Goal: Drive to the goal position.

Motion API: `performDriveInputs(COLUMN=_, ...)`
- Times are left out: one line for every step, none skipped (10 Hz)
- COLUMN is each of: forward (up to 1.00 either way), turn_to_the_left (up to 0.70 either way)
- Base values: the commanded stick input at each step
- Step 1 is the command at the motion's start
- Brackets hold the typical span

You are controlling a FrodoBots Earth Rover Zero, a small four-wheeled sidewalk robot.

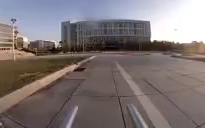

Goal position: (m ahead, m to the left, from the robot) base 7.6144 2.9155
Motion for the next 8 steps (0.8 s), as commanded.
performDriveInputs(forward=0.7, turn_to_the_left=-0.09)
performDriveInputs(forward=0.7, turn_to_the_left=0.0)
performDriveInputs(forward=0.7, turn_to_the_left=0.0)
performDriveInputs(forward=0.7, turn_to_the_left=0.0)
performDriveInputs(forward=0.7, turn_to_the_left=0.0)
performDriveInputs(forward=0.7, turn_to_the_left=0.0)
performDriveInputs(forward=0.7, turn_to_the_left=0.0)
performDriveInputs(forward=0.7, turn_to_the_left=0.0)
